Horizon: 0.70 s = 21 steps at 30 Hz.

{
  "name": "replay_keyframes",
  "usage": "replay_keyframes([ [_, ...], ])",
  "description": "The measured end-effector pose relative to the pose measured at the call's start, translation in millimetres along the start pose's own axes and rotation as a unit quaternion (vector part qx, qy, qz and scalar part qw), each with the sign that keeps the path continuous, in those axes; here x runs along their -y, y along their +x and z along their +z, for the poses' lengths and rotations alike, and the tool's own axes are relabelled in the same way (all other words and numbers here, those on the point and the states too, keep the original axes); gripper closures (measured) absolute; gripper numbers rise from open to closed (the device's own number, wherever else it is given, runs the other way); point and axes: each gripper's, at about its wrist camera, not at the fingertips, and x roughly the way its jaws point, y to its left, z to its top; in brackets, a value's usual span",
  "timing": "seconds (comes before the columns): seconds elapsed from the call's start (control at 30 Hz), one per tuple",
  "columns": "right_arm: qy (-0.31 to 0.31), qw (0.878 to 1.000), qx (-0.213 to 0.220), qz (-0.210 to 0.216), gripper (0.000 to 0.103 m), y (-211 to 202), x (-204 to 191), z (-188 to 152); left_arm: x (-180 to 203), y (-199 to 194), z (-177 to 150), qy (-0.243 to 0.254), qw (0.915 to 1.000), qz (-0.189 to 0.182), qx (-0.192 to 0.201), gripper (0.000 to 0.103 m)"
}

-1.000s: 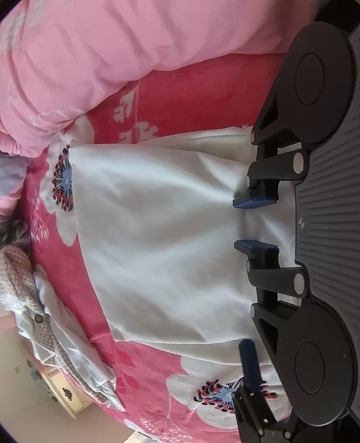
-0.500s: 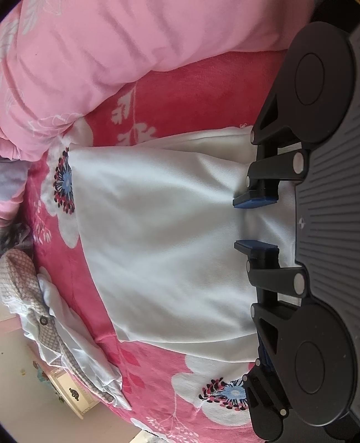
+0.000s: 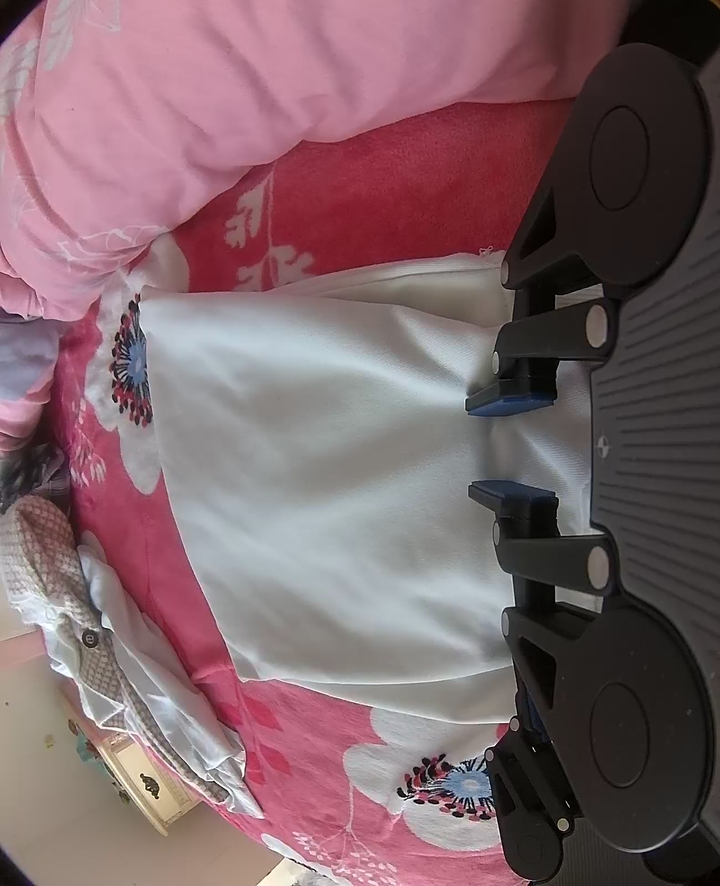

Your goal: Fold clothes

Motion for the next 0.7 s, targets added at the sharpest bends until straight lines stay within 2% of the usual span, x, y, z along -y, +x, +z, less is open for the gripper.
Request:
replay_keyframes([
  [0.17, 0.002, 1.0, 0.001, 0.004, 0.075, -1, 1, 1, -2, -1, 0, -0.007, 1.0, -0.003, 0.003, 0.04],
  [0.23, 0.007, 1.0, 0.006, 0.013, 0.069, -6, 3, 3, -5, -4, 0, -0.019, 0.9998, -0.007, 0.006, 0.04],
  [0.3, 0.008, 0.999, 0.028, 0.017, 0.064, -15, 4, 5, -10, -9, 3, -0.035, 0.9993, -0.01, 0.012, 0.04],
  [0.47, -0.003, 0.996, 0.084, 0.016, 0.06, -32, 14, 26, -37, -33, 16, -0.086, 0.9949, 0.008, 0.051, 0.04],
  [0.6, 0.012, 0.994, 0.104, 0.027, 0.055, -28, 30, 49, -70, -43, 31, -0.139, 0.9856, 0.043, 0.087, 0.04],
  [0.7, 0.028, 0.993, 0.111, 0.04, 0.053, -15, 46, 67, -98, -42, 39, -0.193, 0.9725, 0.076, 0.106, 0.04],
])
